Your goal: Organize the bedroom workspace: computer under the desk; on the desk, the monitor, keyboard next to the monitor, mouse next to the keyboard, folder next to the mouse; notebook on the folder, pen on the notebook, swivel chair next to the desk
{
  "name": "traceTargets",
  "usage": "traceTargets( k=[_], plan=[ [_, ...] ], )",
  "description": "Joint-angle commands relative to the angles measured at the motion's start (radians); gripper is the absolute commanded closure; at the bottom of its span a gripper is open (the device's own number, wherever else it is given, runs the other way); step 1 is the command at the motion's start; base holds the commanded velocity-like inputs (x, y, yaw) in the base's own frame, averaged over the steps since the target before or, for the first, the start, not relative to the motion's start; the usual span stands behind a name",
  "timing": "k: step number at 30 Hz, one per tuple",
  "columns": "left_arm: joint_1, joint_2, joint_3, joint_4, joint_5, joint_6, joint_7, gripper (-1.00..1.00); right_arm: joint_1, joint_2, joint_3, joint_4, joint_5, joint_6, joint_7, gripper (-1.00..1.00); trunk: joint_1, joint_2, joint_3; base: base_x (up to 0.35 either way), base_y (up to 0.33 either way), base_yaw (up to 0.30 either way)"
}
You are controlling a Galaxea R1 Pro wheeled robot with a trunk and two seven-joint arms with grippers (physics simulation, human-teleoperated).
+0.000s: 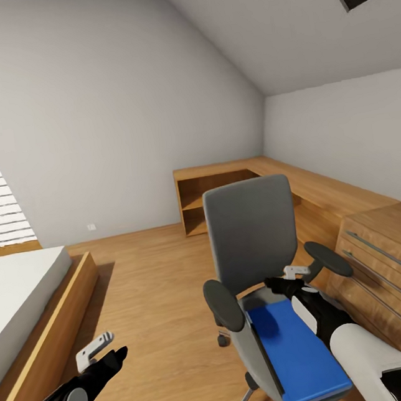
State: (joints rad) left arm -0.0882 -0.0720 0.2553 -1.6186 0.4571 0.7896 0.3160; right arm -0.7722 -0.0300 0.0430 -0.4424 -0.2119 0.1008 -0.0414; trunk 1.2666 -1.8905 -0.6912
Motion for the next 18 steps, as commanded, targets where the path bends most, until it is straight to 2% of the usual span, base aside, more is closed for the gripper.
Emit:
traceTargets(
  k=[1,12,18],
  plan=[
    [-0.001,0.0,0.003,-0.001,0.011,0.004,0.007,-1.0,0.0,-0.001,0.005,-0.002,-0.009,0.013,-0.005,-1.0,0.0,0.0,-0.001,0.02,0.005,0.0],
    [-0.001,0.004,0.008,-0.001,0.011,0.002,0.006,-1.0,-0.001,-0.002,0.002,-0.003,-0.01,0.167,-0.005,-1.0,0.0,0.0,-0.001,0.007,0.002,0.0],
    [-0.001,0.004,0.008,-0.001,0.011,0.002,0.006,-1.0,-0.001,-0.003,0.001,-0.004,-0.01,0.203,-0.009,-1.0,0.0,0.0,-0.001,0.0,0.0,0.0]
  ],
)
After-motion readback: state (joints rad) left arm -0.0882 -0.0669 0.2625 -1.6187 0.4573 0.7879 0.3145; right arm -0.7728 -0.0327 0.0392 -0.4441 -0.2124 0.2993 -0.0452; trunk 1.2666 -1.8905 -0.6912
